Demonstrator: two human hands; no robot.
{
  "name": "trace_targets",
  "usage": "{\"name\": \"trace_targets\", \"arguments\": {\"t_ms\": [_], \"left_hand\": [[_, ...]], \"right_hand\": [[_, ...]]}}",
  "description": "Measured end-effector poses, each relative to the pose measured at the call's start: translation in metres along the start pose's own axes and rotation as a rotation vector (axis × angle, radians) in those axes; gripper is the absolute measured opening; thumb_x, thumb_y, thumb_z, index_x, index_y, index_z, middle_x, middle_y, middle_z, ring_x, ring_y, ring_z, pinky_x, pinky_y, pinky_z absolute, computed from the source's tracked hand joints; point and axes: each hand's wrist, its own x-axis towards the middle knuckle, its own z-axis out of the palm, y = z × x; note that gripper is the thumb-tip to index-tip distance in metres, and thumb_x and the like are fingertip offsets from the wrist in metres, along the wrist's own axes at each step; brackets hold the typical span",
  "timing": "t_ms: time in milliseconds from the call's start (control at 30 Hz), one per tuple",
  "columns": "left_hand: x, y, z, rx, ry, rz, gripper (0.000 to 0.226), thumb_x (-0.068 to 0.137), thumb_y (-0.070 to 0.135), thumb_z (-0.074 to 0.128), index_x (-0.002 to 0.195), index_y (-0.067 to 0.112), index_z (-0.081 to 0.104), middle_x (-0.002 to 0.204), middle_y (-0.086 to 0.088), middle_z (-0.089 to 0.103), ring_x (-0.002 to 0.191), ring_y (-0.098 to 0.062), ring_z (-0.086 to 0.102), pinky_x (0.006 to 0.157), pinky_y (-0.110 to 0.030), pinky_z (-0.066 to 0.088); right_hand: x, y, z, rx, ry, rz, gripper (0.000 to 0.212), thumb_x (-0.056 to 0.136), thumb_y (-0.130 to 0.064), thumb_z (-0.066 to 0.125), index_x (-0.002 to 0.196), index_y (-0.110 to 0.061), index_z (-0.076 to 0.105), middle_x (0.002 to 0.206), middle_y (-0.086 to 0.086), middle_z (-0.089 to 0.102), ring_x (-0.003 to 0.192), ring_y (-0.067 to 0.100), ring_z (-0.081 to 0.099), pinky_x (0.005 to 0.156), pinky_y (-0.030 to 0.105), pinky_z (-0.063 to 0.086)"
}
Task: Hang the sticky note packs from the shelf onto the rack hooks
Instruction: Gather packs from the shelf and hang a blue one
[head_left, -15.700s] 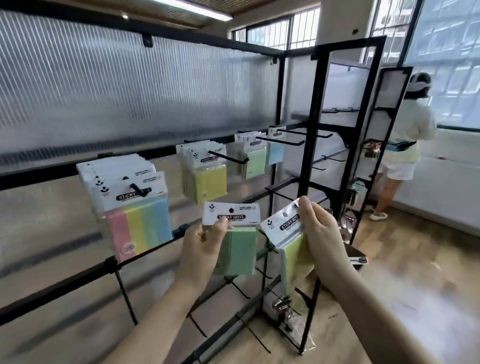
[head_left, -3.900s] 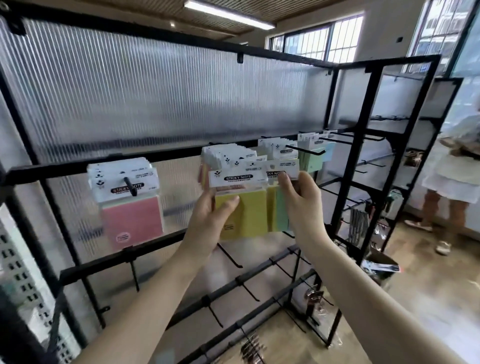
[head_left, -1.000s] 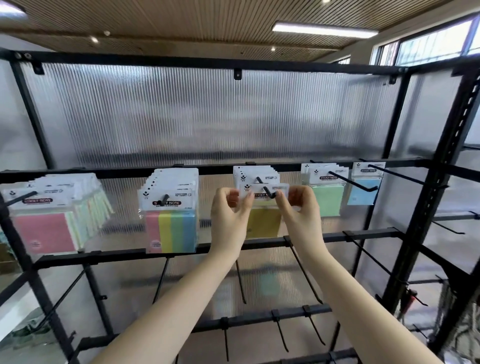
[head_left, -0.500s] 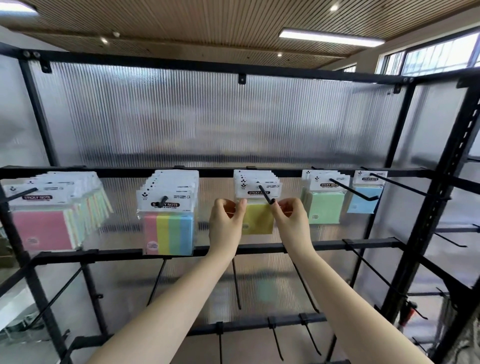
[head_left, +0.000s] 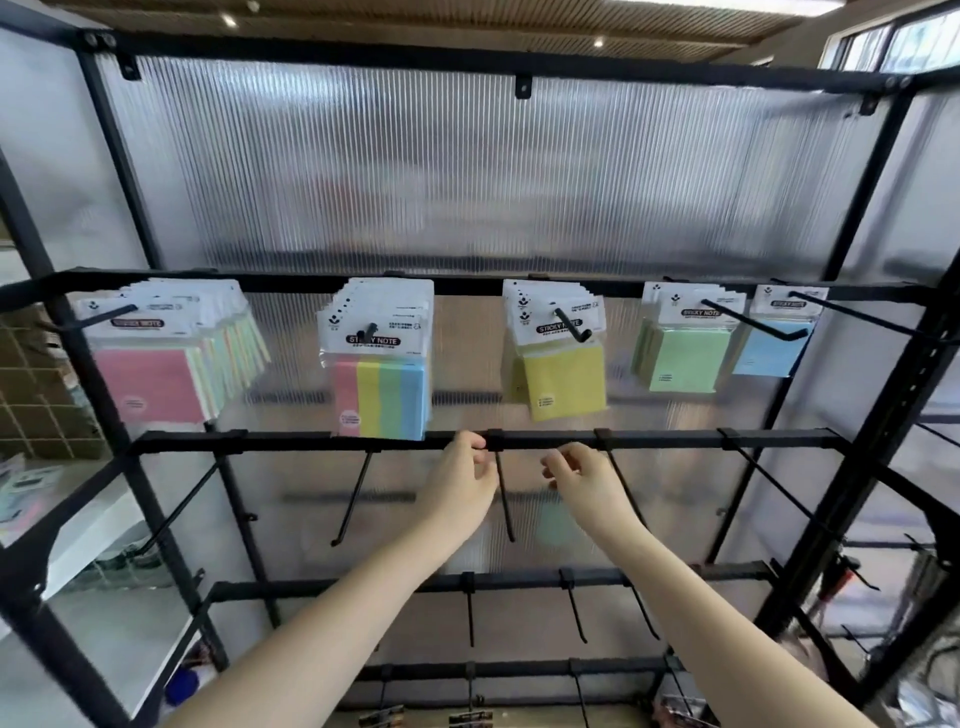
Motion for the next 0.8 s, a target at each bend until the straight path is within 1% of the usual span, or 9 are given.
{"name": "trace_targets", "arguments": {"t_ms": [67,167,233,367,500,567,633,733,800], "left_hand": [[-0.012,-0.009,-0.011,0.09,-0.038,0.018,0.019,0.097,0.023,0.049,0.115,0.02,0.052,0.111,0.008,0.057,0.097,-0.008,0.056,0.081,-0.026,0.047],[-0.033,-0.023,-0.032,0.118,-0.049,0.033,0.011,0.095,0.023,0.052,0.106,0.027,0.054,0.102,0.011,0.061,0.087,-0.002,0.056,0.072,-0.014,0.043],[-0.048,-0.03,-0.051,0.128,-0.018,0.039,0.011,0.095,0.024,0.052,0.104,0.028,0.055,0.097,0.012,0.061,0.086,-0.002,0.058,0.071,-0.013,0.044],[-0.079,-0.047,-0.096,0.226,0.061,0.048,0.014,0.095,0.023,0.05,0.107,0.023,0.057,0.104,0.007,0.062,0.096,-0.012,0.059,0.082,-0.03,0.05],[-0.106,-0.072,-0.146,0.363,0.158,0.067,0.015,0.096,0.022,0.049,0.109,0.021,0.056,0.106,0.006,0.06,0.092,-0.01,0.059,0.077,-0.026,0.05],[-0.117,-0.088,-0.171,0.424,0.204,0.037,0.016,0.096,0.023,0.049,0.11,0.021,0.056,0.106,0.006,0.06,0.085,-0.007,0.059,0.07,-0.02,0.048],[-0.129,-0.106,-0.197,0.474,0.242,-0.014,0.016,0.096,0.024,0.049,0.11,0.022,0.057,0.104,0.008,0.061,0.075,-0.002,0.056,0.059,-0.01,0.041],[-0.149,-0.135,-0.237,0.517,0.289,-0.092,0.014,0.095,0.025,0.05,0.106,0.025,0.057,0.103,0.011,0.062,0.081,-0.006,0.057,0.056,-0.014,0.037],[-0.16,-0.155,-0.263,0.525,0.314,-0.149,0.013,0.094,0.025,0.051,0.105,0.027,0.057,0.102,0.01,0.062,0.086,-0.01,0.059,0.062,-0.024,0.048]], "right_hand": [[-0.008,-0.007,0.011,-0.033,-0.035,-0.034,0.019,0.098,-0.031,0.049,0.102,-0.017,0.062,0.085,-0.005,0.065,0.081,0.013,0.062,0.072,0.03,0.052],[-0.019,-0.026,0.03,-0.087,-0.072,-0.131,0.015,0.098,-0.031,0.049,0.1,-0.022,0.06,0.084,-0.008,0.064,0.077,0.006,0.06,0.062,0.019,0.048],[-0.026,-0.043,0.046,-0.109,-0.106,-0.202,0.015,0.097,-0.029,0.05,0.101,-0.019,0.061,0.085,-0.006,0.065,0.077,0.011,0.061,0.065,0.026,0.05],[-0.044,-0.076,0.088,-0.144,-0.19,-0.347,0.019,0.096,-0.023,0.052,0.106,-0.012,0.064,0.099,0.0,0.067,0.089,0.016,0.062,0.079,0.032,0.051],[-0.063,-0.104,0.135,-0.201,-0.277,-0.429,0.024,0.095,-0.025,0.052,0.104,-0.005,0.062,0.099,0.011,0.065,0.09,0.027,0.062,0.08,0.044,0.052],[-0.072,-0.118,0.157,-0.199,-0.313,-0.472,0.022,0.095,-0.025,0.052,0.102,-0.006,0.062,0.097,0.009,0.064,0.087,0.026,0.062,0.079,0.043,0.052],[-0.082,-0.133,0.18,-0.198,-0.341,-0.499,0.019,0.095,-0.026,0.052,0.101,-0.009,0.061,0.097,0.006,0.064,0.087,0.024,0.061,0.077,0.038,0.052],[-0.1,-0.159,0.216,-0.211,-0.389,-0.568,0.019,0.095,-0.024,0.053,0.104,-0.01,0.061,0.1,0.006,0.063,0.088,0.024,0.06,0.078,0.038,0.051],[-0.115,-0.18,0.24,-0.187,-0.41,-0.622,0.019,0.094,-0.026,0.053,0.104,-0.012,0.062,0.099,0.005,0.062,0.086,0.024,0.061,0.076,0.039,0.051]]}}
